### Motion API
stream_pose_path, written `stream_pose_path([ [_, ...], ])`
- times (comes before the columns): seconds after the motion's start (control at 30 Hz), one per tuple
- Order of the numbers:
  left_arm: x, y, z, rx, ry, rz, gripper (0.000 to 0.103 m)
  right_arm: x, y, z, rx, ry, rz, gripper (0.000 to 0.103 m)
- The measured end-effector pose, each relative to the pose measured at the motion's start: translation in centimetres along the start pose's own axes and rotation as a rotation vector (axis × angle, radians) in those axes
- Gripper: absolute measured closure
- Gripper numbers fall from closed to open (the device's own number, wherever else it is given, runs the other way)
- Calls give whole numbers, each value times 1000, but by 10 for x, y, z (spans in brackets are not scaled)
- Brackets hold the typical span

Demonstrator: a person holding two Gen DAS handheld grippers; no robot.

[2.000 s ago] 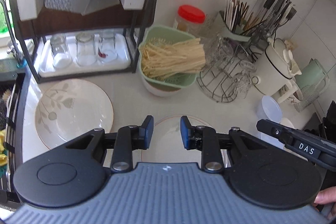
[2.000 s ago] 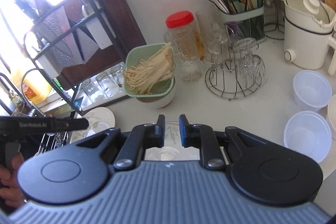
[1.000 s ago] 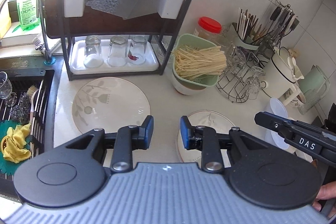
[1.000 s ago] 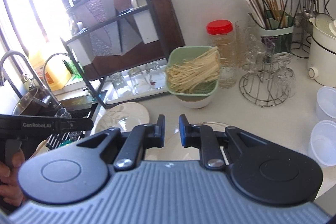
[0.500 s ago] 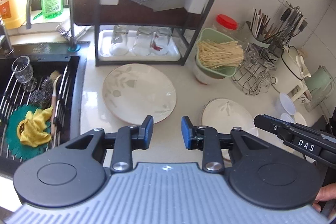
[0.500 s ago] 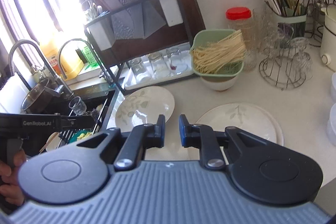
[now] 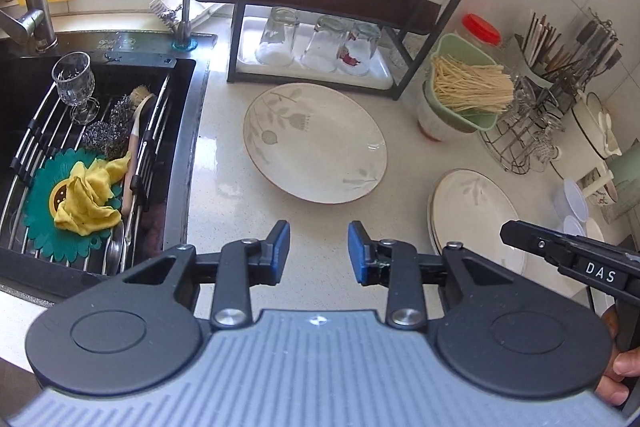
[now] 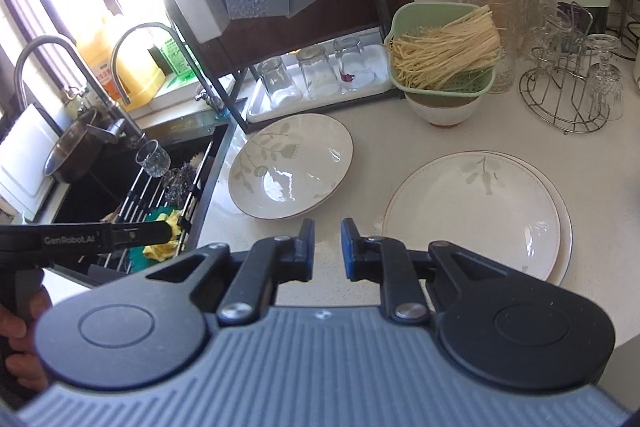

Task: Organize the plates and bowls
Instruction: 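Reach both grippers to the flat leaf plate rim and close on it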

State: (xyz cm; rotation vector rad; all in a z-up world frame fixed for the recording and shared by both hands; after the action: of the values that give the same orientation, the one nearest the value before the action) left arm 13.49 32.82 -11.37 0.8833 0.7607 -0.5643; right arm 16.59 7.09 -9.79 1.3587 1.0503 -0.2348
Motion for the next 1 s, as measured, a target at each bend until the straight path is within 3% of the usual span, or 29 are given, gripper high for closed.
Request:
stream_pose_path([
  [0.2,24,29,2,-20,65,33,65,24,20,7,-64,45,-10,85],
  [0.47,68,80,-2,-64,78,76,58,73,46,26,-112,60,20,85],
  [0.7,125,96,-15,-84,128,28,56,135,51,44,-72,108,-42,84],
  [0.73,130,97,-18,-86,128,23,56,141,52,46,-68,111,-55,82],
  [0.87,152,100,-31,-98,135,4,56,158,58,55,-51,153,-57,60],
  [1.0,166,99,-41,-141,130,-4,56,175,61,60,-53,160,-59,60],
])
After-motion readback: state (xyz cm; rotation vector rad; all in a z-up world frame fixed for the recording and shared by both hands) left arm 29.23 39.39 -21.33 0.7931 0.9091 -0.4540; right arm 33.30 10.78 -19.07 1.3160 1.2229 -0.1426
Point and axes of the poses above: each gripper's, at about its wrist camera, not at the fingertips, and x roughly the way its jaws point, z to its right, y to its top, the point moved 1 cm from there along x, roughly the way its jaws point, and after that the axes turned 14 degrees about -x, right-handed, at the moved point
